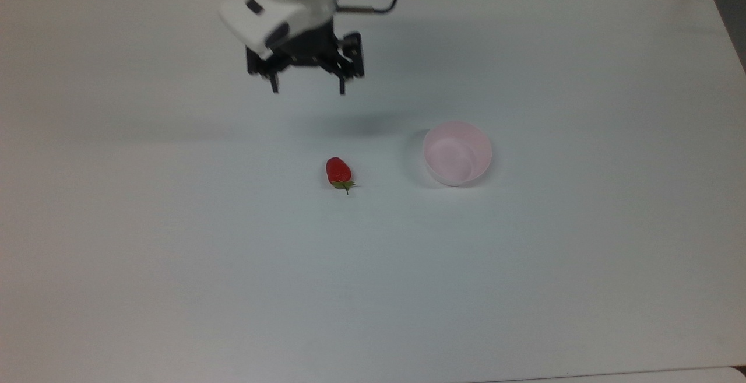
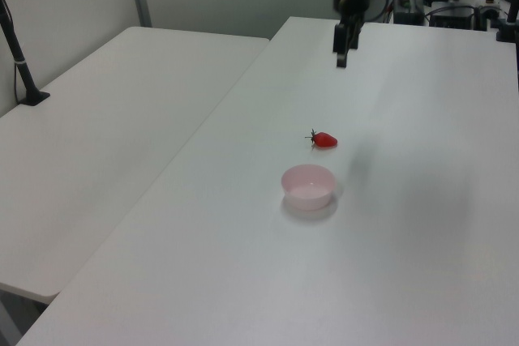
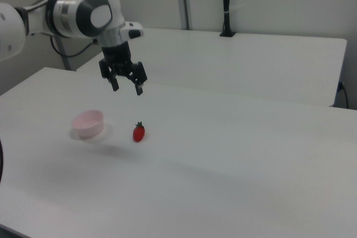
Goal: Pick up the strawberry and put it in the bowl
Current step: 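Move the open gripper down over the red strawberry, then close the gripper on the red strawberry and lift it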
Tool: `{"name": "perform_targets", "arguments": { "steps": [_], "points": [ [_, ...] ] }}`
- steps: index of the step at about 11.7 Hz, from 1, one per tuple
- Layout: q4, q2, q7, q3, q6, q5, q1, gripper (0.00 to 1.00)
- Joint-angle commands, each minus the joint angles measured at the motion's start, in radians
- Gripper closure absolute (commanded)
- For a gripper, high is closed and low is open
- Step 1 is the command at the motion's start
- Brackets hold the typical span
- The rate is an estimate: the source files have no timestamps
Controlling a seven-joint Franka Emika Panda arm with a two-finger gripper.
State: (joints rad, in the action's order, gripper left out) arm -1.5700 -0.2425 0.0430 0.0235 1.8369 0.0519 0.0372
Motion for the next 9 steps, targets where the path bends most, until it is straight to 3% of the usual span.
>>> {"name": "perform_targets", "arguments": {
  "steps": [1, 5, 8, 9],
  "points": [
    [-0.012, -0.102, -0.035, -0.005, 0.111, 0.014, 0.047, 0.0],
    [-0.013, -0.214, -0.037, -0.005, 0.211, 0.109, 0.082, 0.01],
    [-0.013, -0.285, -0.035, -0.005, 0.277, 0.147, 0.101, 0.25],
    [-0.013, -0.291, -0.037, -0.005, 0.277, 0.16, 0.099, 0.29]
  ]
}}
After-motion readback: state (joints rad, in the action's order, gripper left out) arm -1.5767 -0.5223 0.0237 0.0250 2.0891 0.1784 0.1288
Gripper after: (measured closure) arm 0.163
